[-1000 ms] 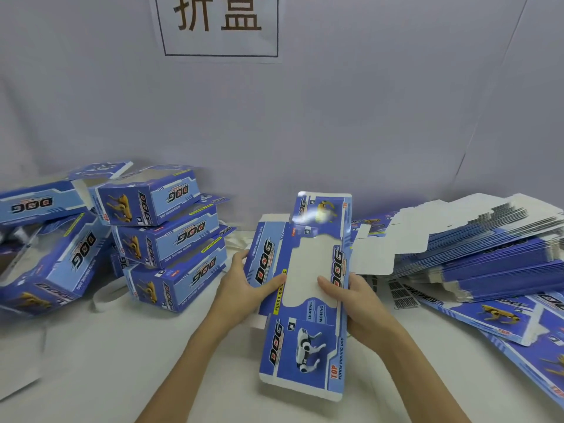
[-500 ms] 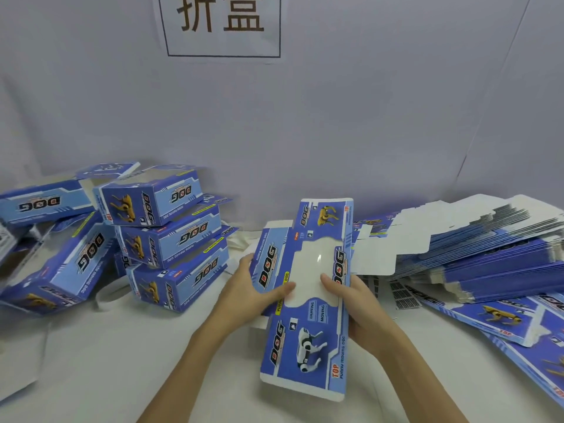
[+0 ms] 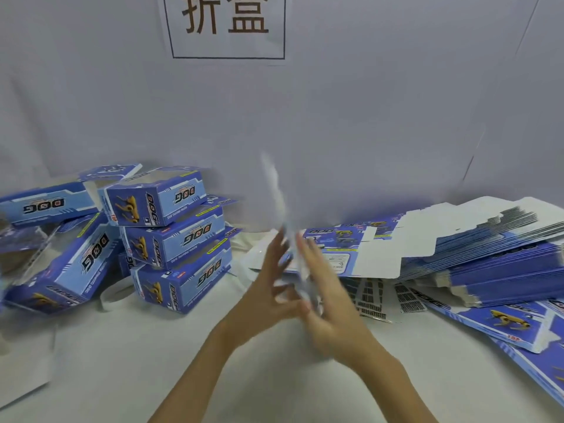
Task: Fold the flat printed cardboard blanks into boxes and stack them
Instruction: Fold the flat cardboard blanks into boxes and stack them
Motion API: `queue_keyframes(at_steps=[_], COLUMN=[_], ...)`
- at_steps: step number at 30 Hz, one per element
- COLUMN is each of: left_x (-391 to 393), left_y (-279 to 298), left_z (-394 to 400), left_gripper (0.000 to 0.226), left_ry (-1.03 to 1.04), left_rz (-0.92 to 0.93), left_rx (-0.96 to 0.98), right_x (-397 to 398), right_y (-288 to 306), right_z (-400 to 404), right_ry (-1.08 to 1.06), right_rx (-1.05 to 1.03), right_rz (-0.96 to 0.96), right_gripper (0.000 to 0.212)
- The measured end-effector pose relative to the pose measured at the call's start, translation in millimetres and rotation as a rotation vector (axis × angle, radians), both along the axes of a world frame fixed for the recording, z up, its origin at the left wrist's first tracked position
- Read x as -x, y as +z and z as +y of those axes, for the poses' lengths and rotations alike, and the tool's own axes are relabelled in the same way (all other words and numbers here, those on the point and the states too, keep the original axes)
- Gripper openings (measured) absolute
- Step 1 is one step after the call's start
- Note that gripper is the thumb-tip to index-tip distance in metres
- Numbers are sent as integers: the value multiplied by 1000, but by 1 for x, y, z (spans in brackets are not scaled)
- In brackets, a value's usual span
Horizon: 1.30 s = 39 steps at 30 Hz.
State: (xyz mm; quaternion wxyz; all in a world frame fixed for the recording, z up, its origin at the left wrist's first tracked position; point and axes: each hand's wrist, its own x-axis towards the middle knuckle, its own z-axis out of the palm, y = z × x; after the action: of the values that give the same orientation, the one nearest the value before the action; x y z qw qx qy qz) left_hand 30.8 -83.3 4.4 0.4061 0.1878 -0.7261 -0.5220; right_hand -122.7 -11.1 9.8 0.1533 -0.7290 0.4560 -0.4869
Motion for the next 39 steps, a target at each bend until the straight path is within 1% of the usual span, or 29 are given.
queue_keyframes(at_steps=[1,2,3,4,5,6,7,8,10,11,12,14,16,17,18,19,21,22,23,25,27,28,30,31,33,35,37,39], left_x=[5,8,8,6,0,-10,-21,-32,-47,-51,-53,-52,-48,-44,-39,-35,-29,-27,-24,-19,-17,-18,-21,-23,-25,-24,-22,-21], left_y=[-1,0,2,4,5,7,9,12,11,9,7,2,1,1,1,1,3,3,2,-1,-3,-3,1,4,7,7,7,6], left_z=[6,9,8,4,-2,-8,-14,-18,-21,-22,-23,-24,-25,-25,-27,-29,-28,-27,-26,-27,-28,-27,-25,-23,-23,-23,-23,-24], left_gripper=[109,90,68,50,41,38,36,32,24,25,28,32,32,38,48,61,79,85,93,106,106,102,99,98,95,87,82,83], left_ry=[-8,22,65,106,146,185,207,205,142,110,83,39,58,106,185,281,476,499,482,483,598,655,730,750,782,808,824,822], left_rz=[46,123,216,305,374,412,403,349,181,112,60,-12,-76,-88,-87,-89,-165,-226,-264,-258,-251,-259,-271,-270,-270,-286,-311,-329], left_rx=[-101,-203,-310,-430,-538,-611,-645,-656,-660,-672,-686,-693,-669,-636,-561,-440,-101,29,86,105,219,302,468,557,773,1006,1151,1186], right_x=[-4,-6,-6,-4,-2,3,7,11,18,21,24,26,27,29,31,32,33,33,32,33,33,33,33,32,31,31,32,31], right_y=[-5,-8,-9,-9,-6,-3,0,2,2,1,0,-3,-9,-12,-13,-15,-19,-20,-23,-29,-32,-31,-26,-22,-11,-2,3,6], right_z=[1,2,1,0,-1,-3,-5,-6,-7,-7,-7,-8,-10,-11,-11,-12,-15,-17,-19,-23,-25,-25,-24,-23,-20,-16,-12,-8], right_ry=[33,61,74,61,8,-74,-158,-226,-299,-314,-319,-296,-251,-252,-268,-300,-357,-362,-351,-308,-329,-402,-556,-575,-511,-498,-513,-448], right_rx=[-30,-65,-68,-34,11,50,83,108,133,101,28,-167,-279,-275,-237,-179,-60,-19,7,17,-24,-19,126,227,372,452,455,368], right_rz=[108,120,67,-25,-123,-201,-248,-272,-243,-218,-213,-275,-369,-417,-457,-479,-516,-546,-567,-557,-453,-362,-153,-93,-80,-86,-110,-240], right_gripper=[72,72,70,66,61,56,54,53,55,60,68,83,83,81,80,78,75,74,73,72,74,77,76,73,68,65,64,62])
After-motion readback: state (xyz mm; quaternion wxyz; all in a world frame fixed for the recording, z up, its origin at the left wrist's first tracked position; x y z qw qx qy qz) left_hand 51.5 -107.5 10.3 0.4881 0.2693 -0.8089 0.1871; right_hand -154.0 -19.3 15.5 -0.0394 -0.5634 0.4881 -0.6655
